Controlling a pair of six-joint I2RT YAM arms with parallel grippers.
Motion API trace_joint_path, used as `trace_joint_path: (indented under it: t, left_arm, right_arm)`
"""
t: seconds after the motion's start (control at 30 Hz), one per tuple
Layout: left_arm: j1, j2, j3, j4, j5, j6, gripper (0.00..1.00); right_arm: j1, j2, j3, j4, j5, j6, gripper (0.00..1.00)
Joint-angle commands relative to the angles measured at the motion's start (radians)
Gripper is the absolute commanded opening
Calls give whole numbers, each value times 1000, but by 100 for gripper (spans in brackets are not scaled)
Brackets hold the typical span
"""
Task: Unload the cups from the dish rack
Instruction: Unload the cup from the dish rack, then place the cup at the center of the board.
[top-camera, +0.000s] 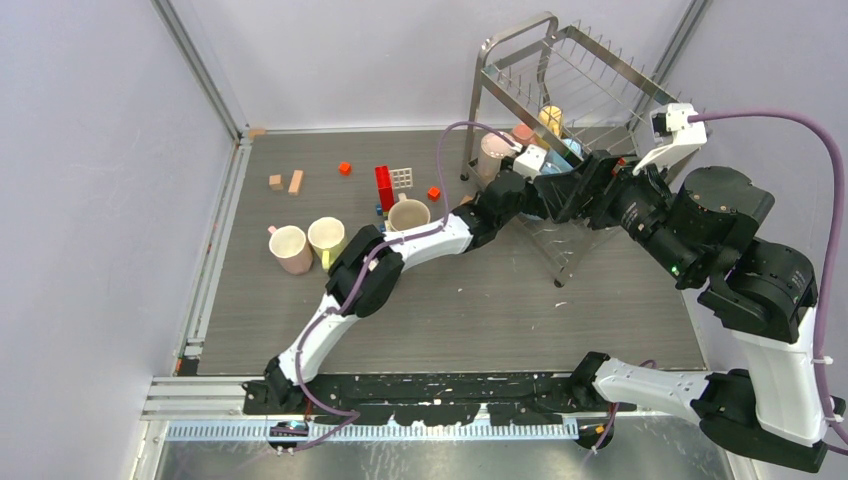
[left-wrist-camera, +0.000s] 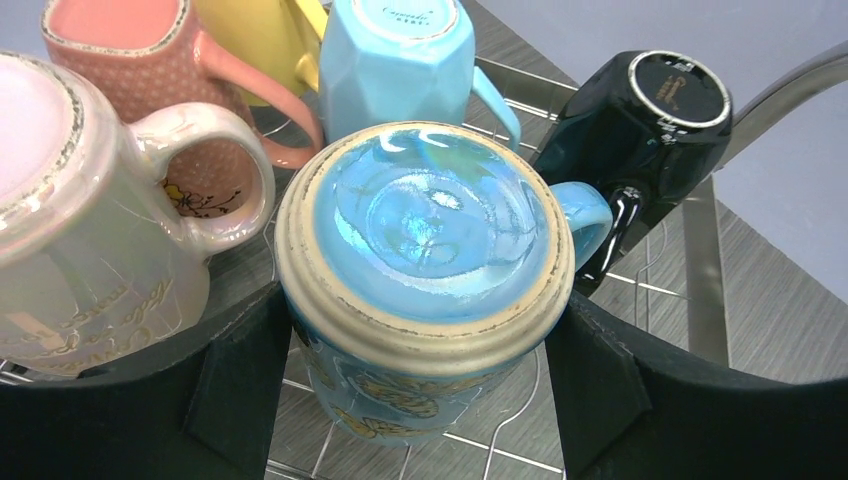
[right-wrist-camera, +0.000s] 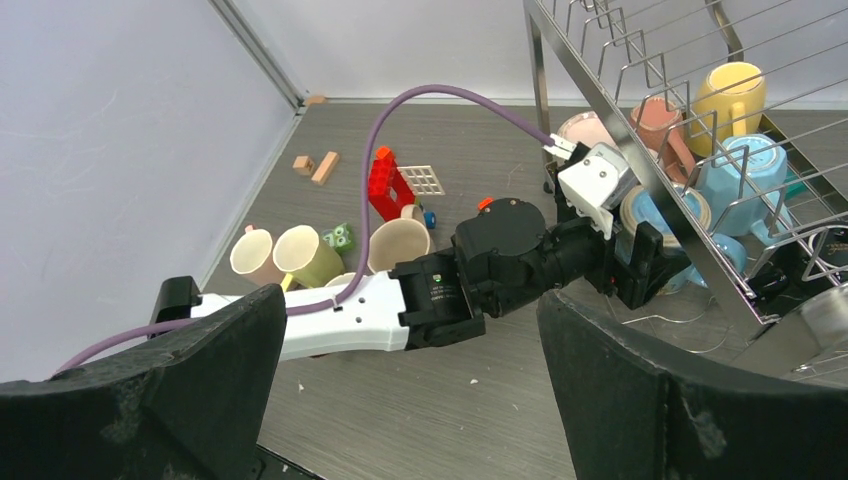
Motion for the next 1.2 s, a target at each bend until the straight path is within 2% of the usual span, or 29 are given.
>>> trace_joint_path:
  t: [0.0, 0.33, 0.77, 0.93, 1.17]
  left_arm:
    - [2, -163, 34, 153, 19, -22, 0]
    - [2, -256, -44, 137, 13, -40, 0]
    - [2, -489, -329, 160, -16, -91, 0]
    - [4, -598, -435, 109, -47, -116, 0]
    - [63, -782, -529, -79, -33, -219, 0]
  right_arm:
    - [6, -11, -3, 46, 5, 0, 100]
    - [4, -9, -7, 49, 1, 5, 100]
    - [5, -9, -58, 84, -3, 18, 100]
    - [6, -7, -97, 120, -2, 18, 100]
    - [5, -11, -187, 218, -15, 20, 100]
